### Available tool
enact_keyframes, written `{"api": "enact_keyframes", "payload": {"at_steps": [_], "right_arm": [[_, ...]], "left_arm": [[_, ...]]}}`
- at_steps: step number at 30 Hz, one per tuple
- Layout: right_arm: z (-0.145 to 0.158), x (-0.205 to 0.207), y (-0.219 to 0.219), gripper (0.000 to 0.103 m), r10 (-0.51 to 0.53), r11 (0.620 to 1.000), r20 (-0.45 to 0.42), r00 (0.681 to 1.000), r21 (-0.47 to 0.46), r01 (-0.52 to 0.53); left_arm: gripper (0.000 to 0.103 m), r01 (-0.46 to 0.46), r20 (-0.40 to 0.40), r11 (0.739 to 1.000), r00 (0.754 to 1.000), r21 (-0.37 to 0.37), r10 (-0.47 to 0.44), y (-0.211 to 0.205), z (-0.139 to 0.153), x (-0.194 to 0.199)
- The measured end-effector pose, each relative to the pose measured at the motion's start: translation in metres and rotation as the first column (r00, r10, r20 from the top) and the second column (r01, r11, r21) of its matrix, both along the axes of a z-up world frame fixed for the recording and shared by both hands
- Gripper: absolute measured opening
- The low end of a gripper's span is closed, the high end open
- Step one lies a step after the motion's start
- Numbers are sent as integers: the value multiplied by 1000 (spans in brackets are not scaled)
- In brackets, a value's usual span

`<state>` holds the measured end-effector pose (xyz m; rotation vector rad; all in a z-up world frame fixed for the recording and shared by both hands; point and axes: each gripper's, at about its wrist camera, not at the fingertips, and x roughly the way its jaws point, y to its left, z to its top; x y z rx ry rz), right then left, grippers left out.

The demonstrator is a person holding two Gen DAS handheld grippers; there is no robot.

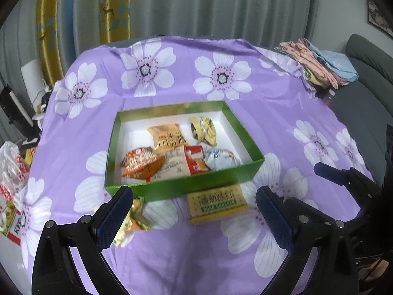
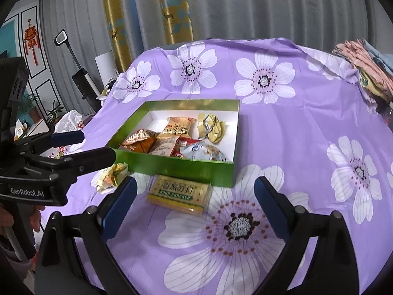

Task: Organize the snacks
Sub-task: 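Withdraw the left gripper and move it to the SODA CRACKER pack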

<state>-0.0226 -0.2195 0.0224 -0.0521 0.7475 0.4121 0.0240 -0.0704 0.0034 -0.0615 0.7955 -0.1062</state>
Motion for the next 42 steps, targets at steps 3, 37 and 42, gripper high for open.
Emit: {"api": "enact_keyframes", "payload": {"at_steps": [3, 37, 42], "right_arm": [[-7, -1, 0, 97, -1, 1000, -18, 1000, -5, 1], [-98, 20, 1, 96, 31, 999, -238, 971, -18, -36], [-104, 26, 5, 96, 45, 999, -247, 968, -9, -49]], "left_arm": [[100, 5, -22, 1000, 1000, -11, -5, -1, -6, -1], [100, 4, -300, 926, 946, -377, -126, 19, -106, 16], [100, 21, -284, 923, 949, -384, -139, 18, -108, 31]]}}
